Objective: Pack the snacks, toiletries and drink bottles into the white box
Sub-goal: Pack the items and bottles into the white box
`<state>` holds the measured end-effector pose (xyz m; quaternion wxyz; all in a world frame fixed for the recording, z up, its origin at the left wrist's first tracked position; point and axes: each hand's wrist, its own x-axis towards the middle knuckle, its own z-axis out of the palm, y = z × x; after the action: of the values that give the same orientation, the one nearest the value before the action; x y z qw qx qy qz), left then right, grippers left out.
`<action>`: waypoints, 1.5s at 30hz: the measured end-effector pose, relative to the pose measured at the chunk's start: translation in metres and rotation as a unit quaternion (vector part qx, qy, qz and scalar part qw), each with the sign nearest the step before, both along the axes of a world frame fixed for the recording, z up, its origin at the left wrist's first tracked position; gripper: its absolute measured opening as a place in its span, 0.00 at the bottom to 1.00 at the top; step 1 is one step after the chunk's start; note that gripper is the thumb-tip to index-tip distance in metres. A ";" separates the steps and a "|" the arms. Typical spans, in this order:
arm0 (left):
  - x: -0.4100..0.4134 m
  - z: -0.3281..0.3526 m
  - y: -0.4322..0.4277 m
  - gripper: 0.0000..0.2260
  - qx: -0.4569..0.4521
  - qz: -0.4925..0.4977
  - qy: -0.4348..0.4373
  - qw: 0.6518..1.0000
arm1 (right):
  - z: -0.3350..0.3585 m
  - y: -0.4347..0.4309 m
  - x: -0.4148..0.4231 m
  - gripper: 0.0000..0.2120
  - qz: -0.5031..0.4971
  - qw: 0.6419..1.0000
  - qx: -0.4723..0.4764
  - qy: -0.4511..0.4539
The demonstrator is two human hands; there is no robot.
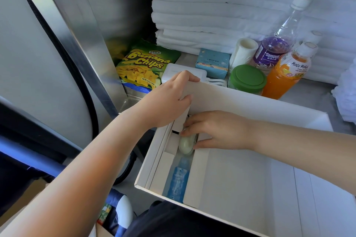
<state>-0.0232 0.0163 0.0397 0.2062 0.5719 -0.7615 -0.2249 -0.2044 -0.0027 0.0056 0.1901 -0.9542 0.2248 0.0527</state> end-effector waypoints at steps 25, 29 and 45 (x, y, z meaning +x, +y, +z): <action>0.001 -0.001 0.000 0.15 0.006 0.000 0.002 1.000 | 0.006 -0.007 0.002 0.12 -0.088 0.994 0.056 -0.016; 0.001 0.000 0.000 0.16 0.012 0.000 0.007 1.000 | 0.019 -0.007 -0.001 0.14 -0.034 0.999 0.021 0.003; 0.003 -0.008 -0.001 0.15 0.015 -0.007 0.057 0.998 | 0.055 -0.027 -0.075 0.05 -0.069 0.951 -0.269 -0.136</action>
<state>-0.0205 0.0149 0.0314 0.2392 0.5561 -0.7488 -0.2701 -0.2792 -0.0297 0.0601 -0.0420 -0.9500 0.2683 -0.1539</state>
